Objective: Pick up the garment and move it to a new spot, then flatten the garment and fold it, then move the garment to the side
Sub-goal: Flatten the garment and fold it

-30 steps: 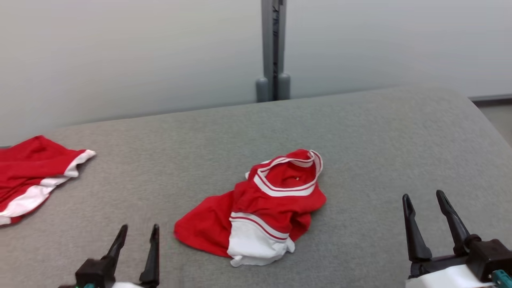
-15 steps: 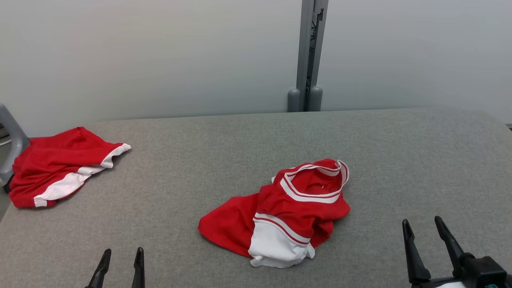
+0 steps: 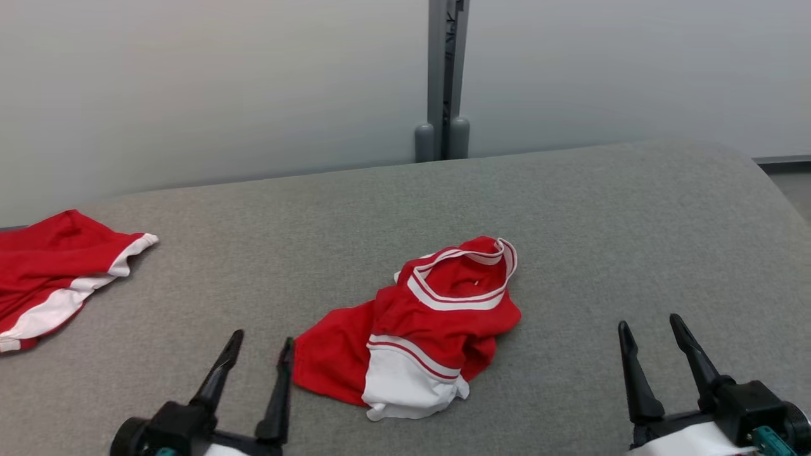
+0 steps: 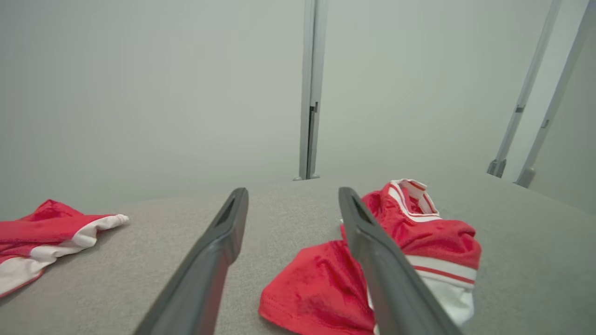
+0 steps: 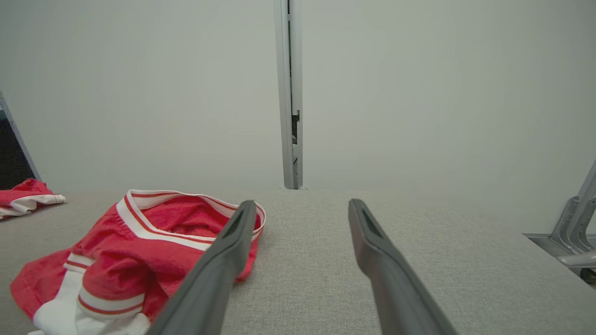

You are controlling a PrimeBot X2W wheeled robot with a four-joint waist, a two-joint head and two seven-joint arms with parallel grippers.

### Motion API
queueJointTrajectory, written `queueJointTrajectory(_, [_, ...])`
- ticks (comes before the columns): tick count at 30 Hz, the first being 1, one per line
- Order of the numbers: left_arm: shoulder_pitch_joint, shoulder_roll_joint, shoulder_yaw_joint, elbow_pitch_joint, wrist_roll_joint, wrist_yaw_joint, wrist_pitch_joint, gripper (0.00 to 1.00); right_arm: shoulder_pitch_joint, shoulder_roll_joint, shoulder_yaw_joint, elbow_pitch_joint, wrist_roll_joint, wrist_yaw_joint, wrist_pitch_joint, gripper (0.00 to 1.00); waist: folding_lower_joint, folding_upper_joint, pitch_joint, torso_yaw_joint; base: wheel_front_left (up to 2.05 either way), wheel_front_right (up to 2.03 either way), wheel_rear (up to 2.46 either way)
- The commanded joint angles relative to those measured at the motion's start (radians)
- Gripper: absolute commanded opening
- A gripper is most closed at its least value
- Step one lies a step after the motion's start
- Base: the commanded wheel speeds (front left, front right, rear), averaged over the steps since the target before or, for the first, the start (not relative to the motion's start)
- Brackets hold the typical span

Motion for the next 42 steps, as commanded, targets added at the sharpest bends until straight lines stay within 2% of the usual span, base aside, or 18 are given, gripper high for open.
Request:
queueJointTrajectory(1, [-0.031,0.001,-0.017,0.007,-0.001,-0.010,0.021,1.00,-0.021,-0.005,0.012,-0.006,0.001,0.000,-0.005,1.00,0.0000,-0.0001,0.033,-0.046,0.00,0.00,0.00])
queueJointTrajectory(7, [-0.162,-0.013,-0.139,0.160,-0.052,-0.032,0.174,1.00,-0.063,-0.004,0.037,-0.015,0.024,0.000,-0.005,1.00,0.0000,-0.0001,0.121,-0.145,0.00,0.00,0.00])
queueJointTrajectory(11, [-0.253,-0.015,-0.138,0.303,-0.062,-0.021,0.186,1.00,-0.076,-0.005,0.035,-0.015,0.047,0.000,-0.005,1.00,0.0000,-0.0001,0.174,-0.201,0.00,0.00,0.00])
queueJointTrajectory(15, [-0.305,-0.009,-0.125,0.392,-0.077,-0.021,0.168,1.00,-0.081,-0.004,0.021,-0.014,0.057,0.000,-0.005,1.00,0.0000,-0.0001,0.196,-0.226,0.00,0.00,0.00])
queueJointTrajectory(16, [-0.317,-0.004,-0.132,0.408,-0.079,-0.026,0.171,0.76,-0.082,-0.004,0.016,-0.013,0.059,0.000,-0.005,1.00,0.0000,-0.0001,0.199,-0.228,0.00,0.00,0.00])
queueJointTrajectory(17, [-0.324,-0.002,-0.139,0.421,-0.089,-0.029,0.177,0.00,-0.083,-0.005,0.012,-0.013,0.061,0.000,-0.005,1.00,0.0000,-0.0001,0.200,-0.228,0.00,0.00,0.00])
queueJointTrajectory(20, [-0.332,-0.005,-0.148,0.408,-0.151,-0.038,0.195,0.00,-0.085,-0.005,0.005,-0.009,0.064,0.000,-0.005,1.00,0.0000,-0.0001,0.194,-0.226,0.00,0.00,0.00])
queueJointTrajectory(25, [-0.318,-0.011,-0.101,0.200,-0.306,-0.045,0.248,0.00,-0.059,-0.004,-0.012,-0.009,0.066,0.000,-0.005,1.00,0.0000,-0.0001,0.162,-0.181,0.00,0.00,0.00])
queueJointTrajectory(27, [-0.311,-0.009,-0.088,0.151,-0.335,-0.045,0.269,0.00,-0.055,-0.004,-0.011,-0.007,0.064,0.000,-0.005,1.00,0.0000,-0.0001,0.156,-0.170,0.00,0.00,0.00])
queueJointTrajectory(30, [-0.310,0.025,-0.022,0.029,-0.401,-0.018,0.337,0.00,-0.055,-0.005,-0.004,-0.006,0.069,0.000,-0.005,1.00,0.0000,-0.0001,0.142,-0.136,0.00,0.00,0.00])
queueJointTrajectory(33, [-0.375,0.096,0.035,-0.030,-0.361,0.039,0.378,0.00,-0.066,-0.004,0.017,-0.004,0.066,0.000,-0.005,1.00,0.0000,-0.0001,0.137,-0.108,0.00,0.00,0.00])
queueJointTrajectory(36, [-0.461,0.146,0.044,-0.051,-0.321,0.063,0.422,0.00,-0.078,-0.007,0.036,0.002,0.063,0.000,-0.005,1.00,0.0000,-0.0001,0.136,-0.091,0.00,0.00,0.00])
queueJointTrajectory(39, [-0.551,0.162,0.001,-0.039,-0.285,0.059,0.474,0.00,-0.094,-0.005,0.051,0.006,0.061,0.000,-0.005,1.00,0.0000,-0.0001,0.138,-0.087,0.00,0.00,0.00])
queueJointTrajectory(42, [-0.617,0.134,-0.076,0.004,-0.250,0.053,0.524,0.00,-0.114,-0.005,0.072,0.012,0.063,0.000,-0.005,1.00,0.0000,-0.0001,0.150,-0.101,0.00,0.00,0.00])
